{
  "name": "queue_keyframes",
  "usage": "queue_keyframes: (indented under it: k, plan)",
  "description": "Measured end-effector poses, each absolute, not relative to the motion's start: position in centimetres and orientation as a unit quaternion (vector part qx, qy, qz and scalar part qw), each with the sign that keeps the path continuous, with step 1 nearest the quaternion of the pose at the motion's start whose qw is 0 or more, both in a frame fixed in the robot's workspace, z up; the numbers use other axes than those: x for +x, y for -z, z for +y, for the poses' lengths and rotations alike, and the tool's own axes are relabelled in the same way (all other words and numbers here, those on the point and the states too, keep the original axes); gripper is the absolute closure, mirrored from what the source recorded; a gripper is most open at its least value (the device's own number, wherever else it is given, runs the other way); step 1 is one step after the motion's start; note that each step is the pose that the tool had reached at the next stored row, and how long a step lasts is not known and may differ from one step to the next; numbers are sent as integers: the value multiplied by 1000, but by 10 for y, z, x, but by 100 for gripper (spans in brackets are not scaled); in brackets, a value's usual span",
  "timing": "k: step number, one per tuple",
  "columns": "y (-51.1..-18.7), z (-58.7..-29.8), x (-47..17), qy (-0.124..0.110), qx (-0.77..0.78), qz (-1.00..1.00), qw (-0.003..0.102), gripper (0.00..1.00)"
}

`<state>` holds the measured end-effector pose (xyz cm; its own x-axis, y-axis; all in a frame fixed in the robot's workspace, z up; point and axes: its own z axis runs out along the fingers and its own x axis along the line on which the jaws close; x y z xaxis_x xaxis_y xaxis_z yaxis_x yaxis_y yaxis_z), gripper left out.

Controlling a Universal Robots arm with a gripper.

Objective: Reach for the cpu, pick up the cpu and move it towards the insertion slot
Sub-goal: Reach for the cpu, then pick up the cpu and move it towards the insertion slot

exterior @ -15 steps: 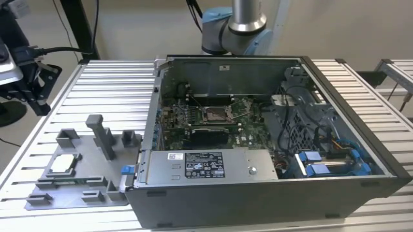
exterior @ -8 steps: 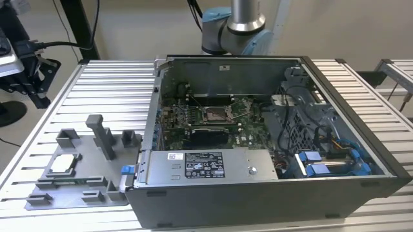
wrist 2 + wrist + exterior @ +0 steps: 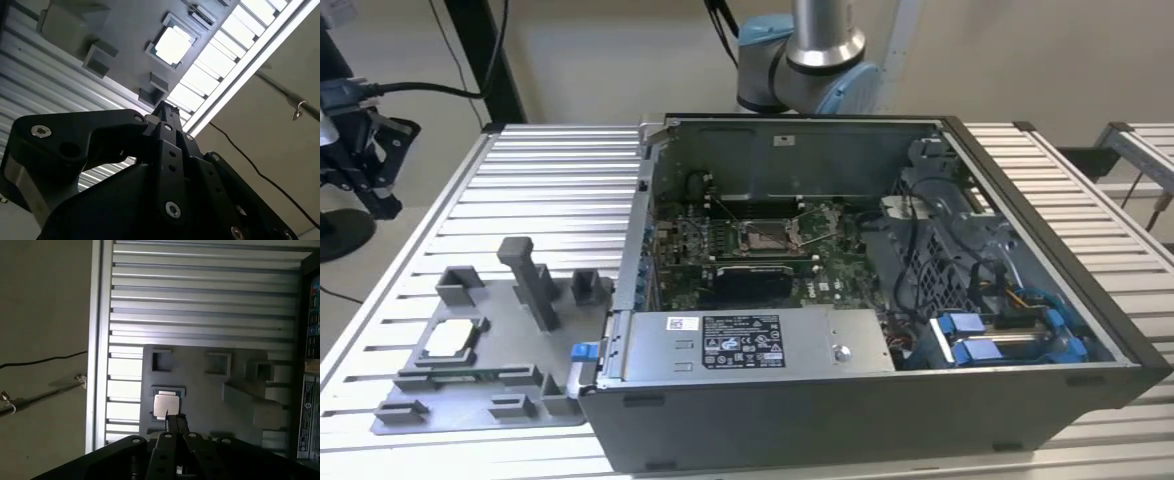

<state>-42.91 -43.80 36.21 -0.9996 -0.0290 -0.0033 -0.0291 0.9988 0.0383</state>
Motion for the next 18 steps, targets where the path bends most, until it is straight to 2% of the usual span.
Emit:
queue_keyframes:
  k: [4, 5, 18]
  plan:
    - [-362, -438, -429, -19, -18, 1000, 1, 100]
    - [-362, -438, -429, -19, -18, 1000, 1, 0]
    - [-362, -438, -429, -19, -28, 999, 1, 0]
